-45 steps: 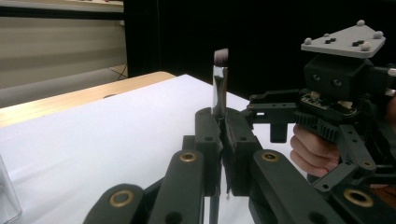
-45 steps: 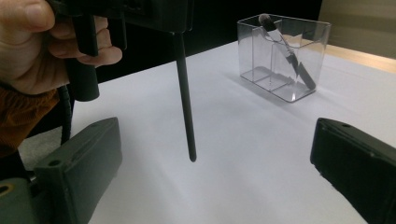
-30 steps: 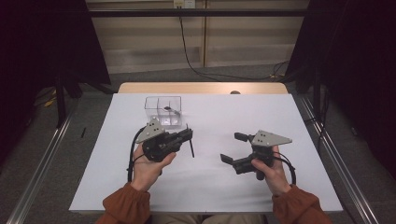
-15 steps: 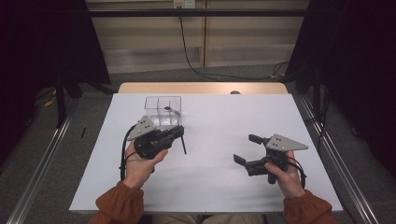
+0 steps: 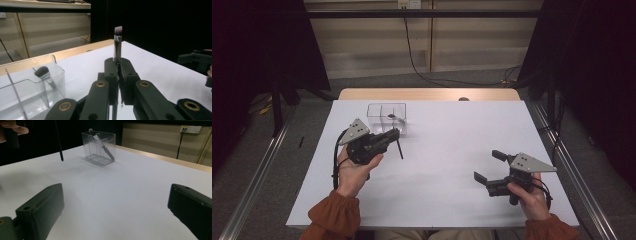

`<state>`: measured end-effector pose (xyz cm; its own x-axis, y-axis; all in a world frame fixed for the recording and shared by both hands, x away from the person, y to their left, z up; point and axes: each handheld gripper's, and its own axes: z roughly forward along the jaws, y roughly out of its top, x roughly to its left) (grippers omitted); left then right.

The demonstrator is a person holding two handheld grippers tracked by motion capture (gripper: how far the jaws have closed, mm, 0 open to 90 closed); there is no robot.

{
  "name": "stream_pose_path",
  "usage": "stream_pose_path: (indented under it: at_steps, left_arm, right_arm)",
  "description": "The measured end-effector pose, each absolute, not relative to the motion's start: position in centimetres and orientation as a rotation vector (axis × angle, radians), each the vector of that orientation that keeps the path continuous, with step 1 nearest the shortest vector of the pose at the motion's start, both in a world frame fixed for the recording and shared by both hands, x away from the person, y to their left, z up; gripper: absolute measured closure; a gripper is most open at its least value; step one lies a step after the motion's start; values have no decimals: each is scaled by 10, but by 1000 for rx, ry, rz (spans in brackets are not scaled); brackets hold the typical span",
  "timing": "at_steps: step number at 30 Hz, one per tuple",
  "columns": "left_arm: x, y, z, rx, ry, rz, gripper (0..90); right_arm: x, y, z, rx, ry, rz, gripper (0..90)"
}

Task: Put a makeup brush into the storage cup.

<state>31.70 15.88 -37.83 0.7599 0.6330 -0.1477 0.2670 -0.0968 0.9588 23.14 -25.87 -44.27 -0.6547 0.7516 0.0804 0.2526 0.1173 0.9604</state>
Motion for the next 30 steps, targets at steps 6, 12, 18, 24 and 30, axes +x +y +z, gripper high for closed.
stream_pose_path:
  at_steps: [6,12,18,24,30]
  left_arm:
    - [325,162,-377,1670,742,374,859]
    - [335,160,-373,1656,750,395,859]
    - [346,154,-370,1643,756,421,859]
    - [355,150,-363,1631,761,434,859]
    - [363,148,-356,1624,758,459,859]
  right_arm:
    - [223,-264,-445,985,1963,1546,0]
    - [222,-268,-450,997,1956,1541,0]
    - [220,-269,-451,992,1937,1547,0]
    - [220,-268,-451,991,1943,1558,0]
    - [220,-268,-451,984,1942,1556,0]
